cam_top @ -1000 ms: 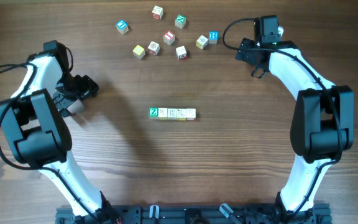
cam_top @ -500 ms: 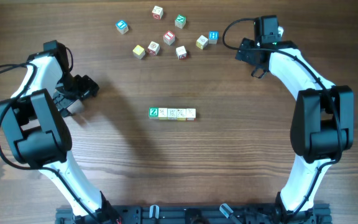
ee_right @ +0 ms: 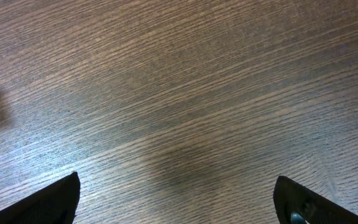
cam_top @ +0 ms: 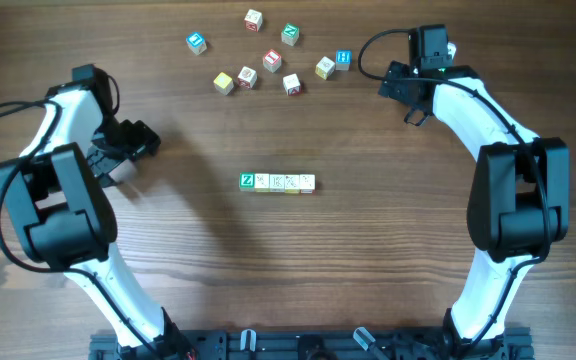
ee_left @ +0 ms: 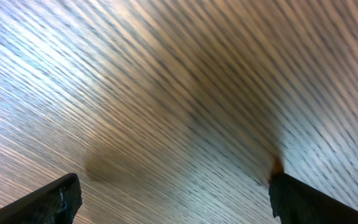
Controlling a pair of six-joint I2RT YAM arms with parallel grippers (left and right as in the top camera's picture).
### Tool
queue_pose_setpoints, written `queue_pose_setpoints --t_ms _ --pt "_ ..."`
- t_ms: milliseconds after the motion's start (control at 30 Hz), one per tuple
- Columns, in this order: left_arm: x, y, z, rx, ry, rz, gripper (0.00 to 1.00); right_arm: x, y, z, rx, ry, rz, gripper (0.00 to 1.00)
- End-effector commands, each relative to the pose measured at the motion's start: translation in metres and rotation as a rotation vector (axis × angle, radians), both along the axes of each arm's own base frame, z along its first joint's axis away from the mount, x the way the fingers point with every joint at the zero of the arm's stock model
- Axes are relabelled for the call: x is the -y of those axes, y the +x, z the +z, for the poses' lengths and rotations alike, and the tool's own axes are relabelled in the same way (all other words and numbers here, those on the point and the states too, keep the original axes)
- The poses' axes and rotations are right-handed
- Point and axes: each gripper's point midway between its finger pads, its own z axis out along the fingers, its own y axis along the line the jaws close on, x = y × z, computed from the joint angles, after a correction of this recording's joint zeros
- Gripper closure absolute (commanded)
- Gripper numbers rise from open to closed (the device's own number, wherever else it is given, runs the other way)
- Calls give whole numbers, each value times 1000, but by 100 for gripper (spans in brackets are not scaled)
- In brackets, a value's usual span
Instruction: Form a horizontal line
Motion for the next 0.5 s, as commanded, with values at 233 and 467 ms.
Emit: queue_pose_setpoints --t_ms 233,467 --pt "70 27 108 287 64 -197 0 2 4 7 21 -18 -1 0" --pt "112 1 248 676 83 -296 0 2 4 7 21 -18 0 0"
